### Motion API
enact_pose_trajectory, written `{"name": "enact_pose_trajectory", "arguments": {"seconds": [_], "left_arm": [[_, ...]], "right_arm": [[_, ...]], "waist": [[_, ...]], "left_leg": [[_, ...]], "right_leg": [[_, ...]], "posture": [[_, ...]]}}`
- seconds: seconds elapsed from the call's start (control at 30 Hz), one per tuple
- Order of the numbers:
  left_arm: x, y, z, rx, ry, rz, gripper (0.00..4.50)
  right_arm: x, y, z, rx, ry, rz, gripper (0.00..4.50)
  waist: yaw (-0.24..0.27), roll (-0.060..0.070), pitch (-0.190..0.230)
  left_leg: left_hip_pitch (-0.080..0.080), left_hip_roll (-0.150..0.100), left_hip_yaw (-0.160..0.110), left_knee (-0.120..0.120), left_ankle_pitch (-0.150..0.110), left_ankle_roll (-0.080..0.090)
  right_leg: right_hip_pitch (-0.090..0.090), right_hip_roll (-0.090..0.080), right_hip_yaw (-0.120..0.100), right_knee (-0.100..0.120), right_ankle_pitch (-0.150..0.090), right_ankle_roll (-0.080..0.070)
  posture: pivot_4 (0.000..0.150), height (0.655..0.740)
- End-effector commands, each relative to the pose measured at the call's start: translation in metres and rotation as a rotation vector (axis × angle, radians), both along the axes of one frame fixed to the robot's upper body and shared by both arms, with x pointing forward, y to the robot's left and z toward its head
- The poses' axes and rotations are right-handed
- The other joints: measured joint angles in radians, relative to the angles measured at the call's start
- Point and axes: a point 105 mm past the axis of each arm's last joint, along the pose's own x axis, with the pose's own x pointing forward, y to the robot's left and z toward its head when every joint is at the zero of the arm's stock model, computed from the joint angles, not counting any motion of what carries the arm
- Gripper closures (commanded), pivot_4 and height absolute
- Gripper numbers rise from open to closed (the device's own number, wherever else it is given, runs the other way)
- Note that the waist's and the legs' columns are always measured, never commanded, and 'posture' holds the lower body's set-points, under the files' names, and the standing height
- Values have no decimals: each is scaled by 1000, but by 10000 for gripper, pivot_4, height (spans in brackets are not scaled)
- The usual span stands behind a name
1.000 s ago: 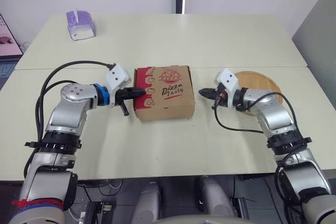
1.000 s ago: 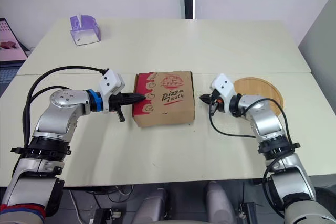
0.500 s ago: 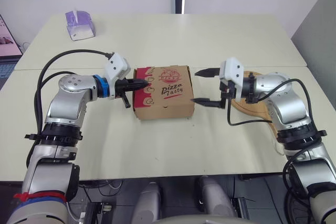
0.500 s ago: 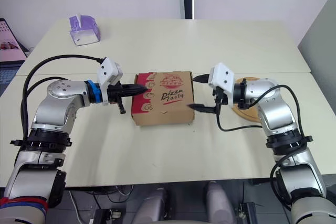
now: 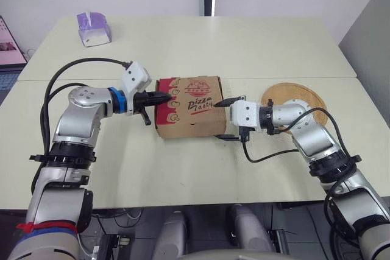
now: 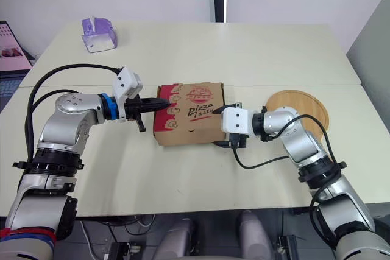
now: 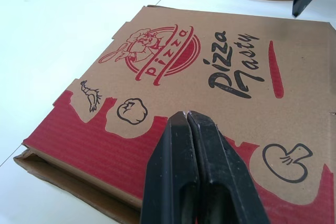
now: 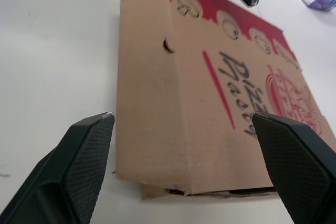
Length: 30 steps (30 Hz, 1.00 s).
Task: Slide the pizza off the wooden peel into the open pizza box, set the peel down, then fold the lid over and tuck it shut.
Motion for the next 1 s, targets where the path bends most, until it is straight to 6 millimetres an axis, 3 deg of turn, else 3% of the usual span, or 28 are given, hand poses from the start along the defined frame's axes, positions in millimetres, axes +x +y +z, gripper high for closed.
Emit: {"name": "enact_pose_trajectory", "arguments": {"seconds": [0.03,0.5,0.73,1.0], "left_arm": [[-1,-4,7,1,-35,-14,45000],[-2,-3,3,8,-33,-10,45000],[-2,-7,0,16,-36,-25,45000],[0,-5,-1,19,-40,-15,45000]], "right_arm": [[9,1,11,-4,-98,-13,387],[21,6,34,152,-71,-72,387],[19,4,24,130,-13,-87,387],[8,1,26,142,24,-63,387]], "waist": [[0,0,0],[0,0,0],[0,0,0],[0,0,0]], "left_leg": [[0,0,0,0,0,0],[0,0,0,0,0,0],[0,0,0,0,0,0],[0,0,0,0,0,0]], "right_leg": [[0,0,0,0,0,0],[0,0,0,0,0,0],[0,0,0,1,0,0],[0,0,0,1,0,0]], "posture": [[1500,7400],[1500,7400],[1500,7400],[1500,7400]]}}
